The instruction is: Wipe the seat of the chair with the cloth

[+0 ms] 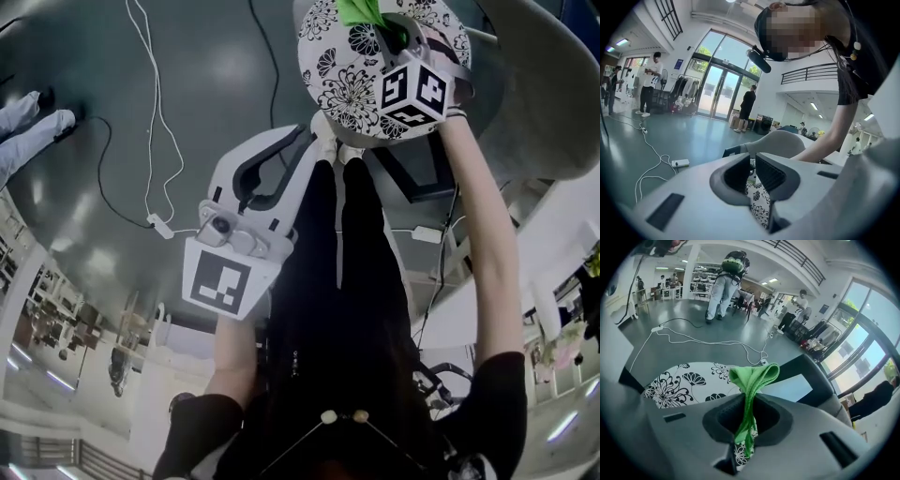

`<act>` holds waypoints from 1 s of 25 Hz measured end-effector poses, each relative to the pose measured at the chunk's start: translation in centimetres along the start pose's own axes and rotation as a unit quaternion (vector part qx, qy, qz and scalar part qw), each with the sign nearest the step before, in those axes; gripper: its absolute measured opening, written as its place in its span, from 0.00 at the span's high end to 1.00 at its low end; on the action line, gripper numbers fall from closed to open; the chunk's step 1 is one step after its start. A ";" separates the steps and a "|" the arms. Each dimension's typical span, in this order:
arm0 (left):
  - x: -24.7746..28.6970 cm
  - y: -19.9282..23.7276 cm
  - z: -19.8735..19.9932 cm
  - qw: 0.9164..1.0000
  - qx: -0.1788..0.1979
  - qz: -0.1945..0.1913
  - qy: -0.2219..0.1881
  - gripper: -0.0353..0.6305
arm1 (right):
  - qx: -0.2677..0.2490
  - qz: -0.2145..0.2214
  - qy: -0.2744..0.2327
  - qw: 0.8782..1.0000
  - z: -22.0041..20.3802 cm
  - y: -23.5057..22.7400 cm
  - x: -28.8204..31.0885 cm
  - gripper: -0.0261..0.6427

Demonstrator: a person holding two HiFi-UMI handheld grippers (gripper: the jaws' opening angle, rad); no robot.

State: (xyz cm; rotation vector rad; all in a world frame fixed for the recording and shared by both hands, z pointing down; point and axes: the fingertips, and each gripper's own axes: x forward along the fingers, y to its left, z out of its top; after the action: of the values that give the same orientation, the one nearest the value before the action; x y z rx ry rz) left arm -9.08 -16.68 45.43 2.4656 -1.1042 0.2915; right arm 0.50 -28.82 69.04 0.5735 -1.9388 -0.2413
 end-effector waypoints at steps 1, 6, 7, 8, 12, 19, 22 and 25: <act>0.2 0.2 0.1 1.000 0.000 0.000 -0.004 0.89 | -0.007 0.007 0.003 1.000 -0.3 0.4 0.4 0.90; 1.5 0.6 0.2 1.000 0.006 -0.001 -0.009 0.89 | -0.066 0.047 0.005 0.997 -1.1 2.8 0.8 0.90; 1.8 0.6 0.3 1.000 0.007 0.000 -0.011 0.89 | -0.077 0.056 0.003 0.995 -1.2 3.4 0.6 0.90; 2.1 0.4 0.5 1.000 0.007 0.002 -0.012 0.89 | -0.087 0.064 0.001 0.994 -1.4 4.0 0.4 0.90; 3.1 -0.4 0.9 1.000 0.003 -0.005 -0.021 0.89 | -0.107 0.091 -0.002 0.990 -2.2 6.2 -0.6 0.90; 3.5 -1.6 0.9 0.999 0.002 -0.015 -0.037 0.89 | -0.133 0.136 -0.013 0.982 -3.8 11.5 -3.1 0.90; 3.4 -1.8 0.9 0.999 0.004 -0.010 -0.036 0.89 | -0.139 0.162 -0.015 0.977 -4.6 14.2 -4.9 0.90; 3.3 -2.3 0.7 0.999 0.007 -0.009 -0.030 0.89 | -0.146 0.207 -0.014 0.967 -5.2 17.6 -7.3 0.90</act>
State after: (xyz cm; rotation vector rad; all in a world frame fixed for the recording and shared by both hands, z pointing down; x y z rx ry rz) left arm -5.15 -17.76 45.29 2.5101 -1.1064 0.2200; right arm 2.61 -9.54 72.72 -0.0333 -1.9534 -0.2623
